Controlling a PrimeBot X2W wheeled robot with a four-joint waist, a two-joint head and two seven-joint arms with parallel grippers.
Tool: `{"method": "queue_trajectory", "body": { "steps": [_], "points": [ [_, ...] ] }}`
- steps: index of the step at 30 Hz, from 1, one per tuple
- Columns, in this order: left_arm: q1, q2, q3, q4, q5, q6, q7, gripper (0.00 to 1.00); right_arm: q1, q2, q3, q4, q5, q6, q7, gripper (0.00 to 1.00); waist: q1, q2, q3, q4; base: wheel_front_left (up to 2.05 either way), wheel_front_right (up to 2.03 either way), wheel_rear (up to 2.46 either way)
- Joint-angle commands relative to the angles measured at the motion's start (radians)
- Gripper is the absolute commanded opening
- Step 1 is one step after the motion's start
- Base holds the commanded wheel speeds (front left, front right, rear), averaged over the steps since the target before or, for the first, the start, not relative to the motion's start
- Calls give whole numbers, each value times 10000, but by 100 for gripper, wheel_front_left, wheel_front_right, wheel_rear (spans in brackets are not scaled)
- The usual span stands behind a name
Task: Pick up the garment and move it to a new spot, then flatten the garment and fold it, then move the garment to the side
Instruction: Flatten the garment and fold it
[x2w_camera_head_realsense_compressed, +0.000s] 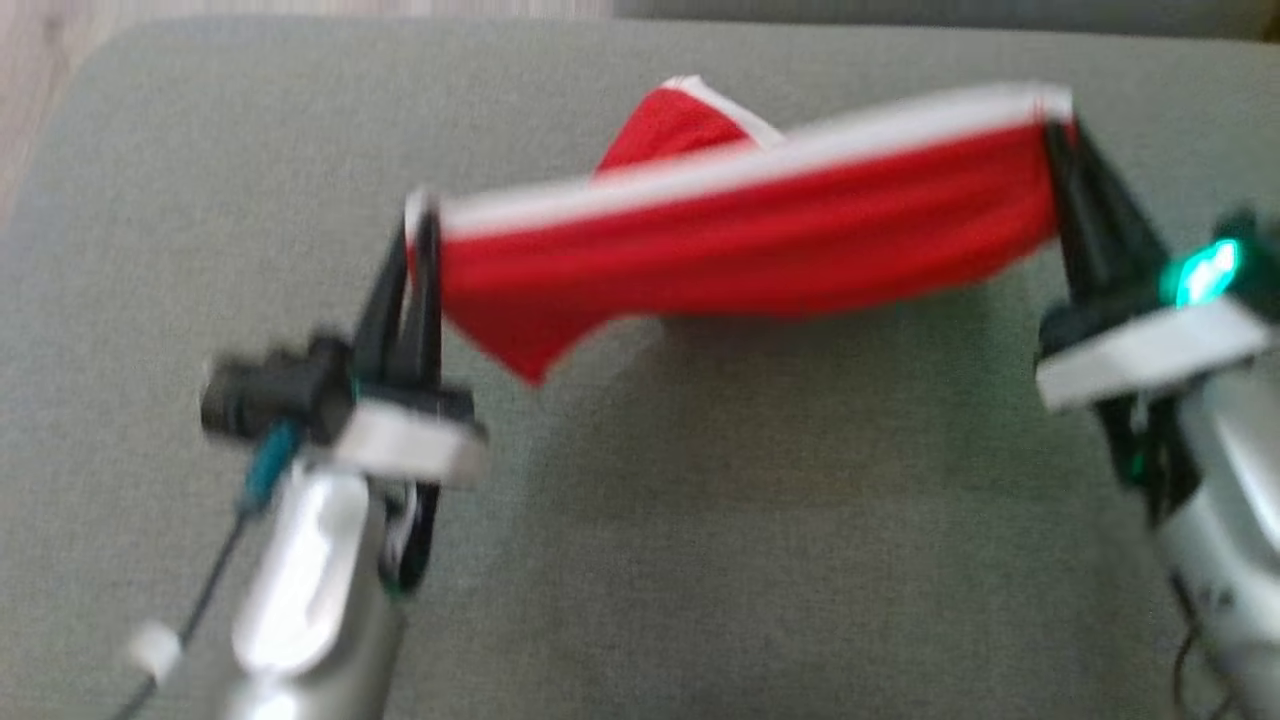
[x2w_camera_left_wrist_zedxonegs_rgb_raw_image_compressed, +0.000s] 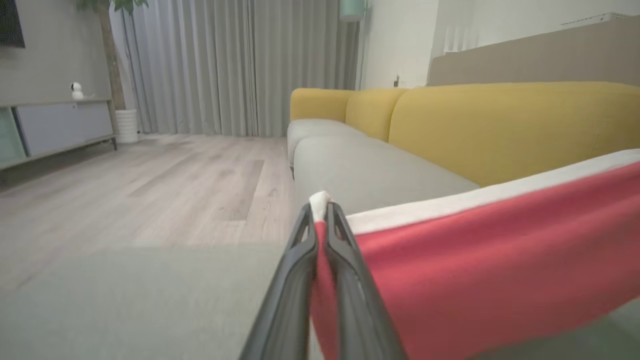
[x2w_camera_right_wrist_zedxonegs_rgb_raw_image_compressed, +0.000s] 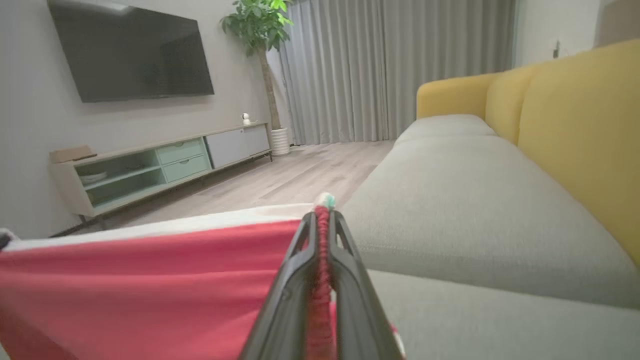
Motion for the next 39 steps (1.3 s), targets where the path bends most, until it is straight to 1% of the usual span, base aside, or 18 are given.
{"method": "queue_trajectory", "body": {
  "steps": [1, 6, 10, 14, 16, 20, 24, 29, 30, 32, 33, 36, 39],
  "points": [
    [80, 114, 555, -485, -15, 17, -40, 0, 381, 130, -334, -490, 148, -7, -54, 0, 2, -1, -277, -106, 0, 0, 0],
    [1743, -77, 818, -719, 172, -119, -40, 0, 2497, 682, -1045, -1193, 172, -7, -54, 0, 2, -1, -940, -245, 0, 0, 0],
    [2809, -149, 1036, -894, 151, -197, -41, 0, 3747, 1145, -1375, -1596, 199, -7, -54, 0, 2, -1, -1387, -421, 0, 0, 0],
    [3668, -175, 1124, -1068, 210, -275, -41, 0, 4619, 1489, -1605, -1850, 186, -7, -54, 0, 2, -1, -1678, -572, 0, 0, 0],
    [3933, -181, 1080, -1157, 279, -340, -41, 0, 4928, 1536, -1606, -1942, 157, -7, -54, 0, 2, -1, -1746, -607, 0, 0, 0],
    [3931, -185, 1016, -1274, 376, -468, -41, 0, 5194, 1569, -1641, -1960, 222, -7, -54, 0, 2, -1, -1698, -727, 0, 0, 0],
    [2935, -171, 871, -1116, 544, -634, -41, 0, 4848, 1646, -1706, -1880, 400, -7, -55, 0, 2, -1, -1268, -909, 0, 0, 0],
    [679, 238, 305, -194, 368, -766, -41, 0, 3918, 1829, -1751, -1596, 813, -7, -55, 0, 2, -1, -390, -1281, 0, 0, 0],
    [147, 411, -78, 108, 281, -772, -41, 0, 3698, 1853, -1738, -1495, 916, -7, -55, 0, 2, -1, -216, -1360, 0, 0, 0],
    [-915, 690, -763, 739, -255, -776, -18, 0, 3246, 1923, -1779, -1275, 1114, -7, -55, 0, 2, -1, 168, -1537, 0, 0, 0],
    [-915, 690, -763, 739, -255, -776, -18, 0, 3246, 1923, -1779, -1275, 1114, -7, -55, 0, 2, -1, 168, -1537, 0, 0, 0],
    [-2450, 1213, -1969, 1586, -1169, -779, 285, 0, 2601, 2006, -1634, -899, 1415, -7, -55, 0, 2, -1, 725, -1796, 0, 0, 0],
    [-3668, 1614, -2720, 2344, -2127, -780, 384, 0, 2033, 2072, -1307, -554, 1675, -7, -55, 0, 2, -1, 1169, -2044, 0, 0, 0]
  ]
}}
